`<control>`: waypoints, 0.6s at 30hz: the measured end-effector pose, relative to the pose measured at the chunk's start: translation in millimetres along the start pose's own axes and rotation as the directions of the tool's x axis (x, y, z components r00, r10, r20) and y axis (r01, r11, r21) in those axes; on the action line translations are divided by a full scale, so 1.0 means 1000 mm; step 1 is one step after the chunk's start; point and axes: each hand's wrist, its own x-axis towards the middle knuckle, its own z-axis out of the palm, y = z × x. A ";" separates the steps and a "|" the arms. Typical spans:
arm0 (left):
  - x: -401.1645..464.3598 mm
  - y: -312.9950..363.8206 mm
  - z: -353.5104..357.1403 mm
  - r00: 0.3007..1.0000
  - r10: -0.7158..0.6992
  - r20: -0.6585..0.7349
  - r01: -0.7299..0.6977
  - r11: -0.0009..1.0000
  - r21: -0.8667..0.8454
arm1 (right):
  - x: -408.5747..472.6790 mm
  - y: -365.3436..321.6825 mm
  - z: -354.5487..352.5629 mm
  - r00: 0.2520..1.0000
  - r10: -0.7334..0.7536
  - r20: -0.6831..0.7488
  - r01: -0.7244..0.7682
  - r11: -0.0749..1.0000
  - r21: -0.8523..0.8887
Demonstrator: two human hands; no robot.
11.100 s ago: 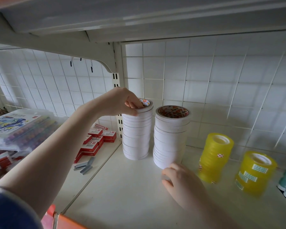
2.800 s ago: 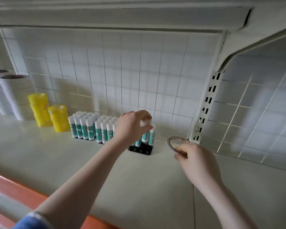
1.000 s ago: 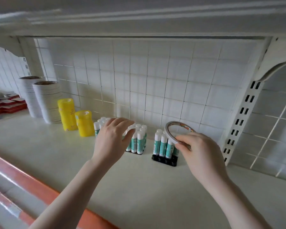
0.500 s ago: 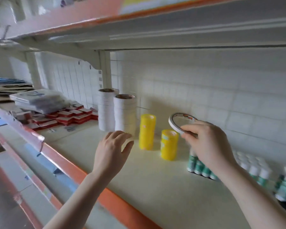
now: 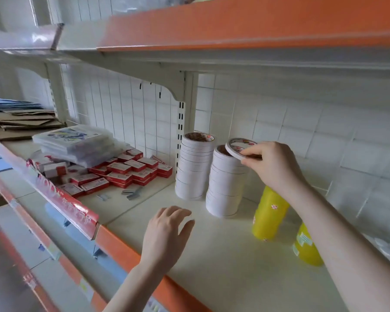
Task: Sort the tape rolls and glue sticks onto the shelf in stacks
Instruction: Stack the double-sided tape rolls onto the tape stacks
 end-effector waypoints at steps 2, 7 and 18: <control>0.003 -0.005 0.003 1.000 -0.011 0.006 0.011 1.000 -0.017 | 0.011 -0.002 0.008 0.999 0.015 0.034 -0.015 1.000 -0.002; 0.010 -0.009 0.007 1.000 -0.015 0.011 0.016 0.999 -0.051 | 0.025 -0.003 0.019 0.997 0.027 0.072 -0.027 1.000 -0.001; 0.017 -0.007 0.016 1.000 0.004 0.015 -0.003 0.996 -0.085 | 0.036 0.007 0.021 0.989 0.021 0.148 -0.029 0.998 0.055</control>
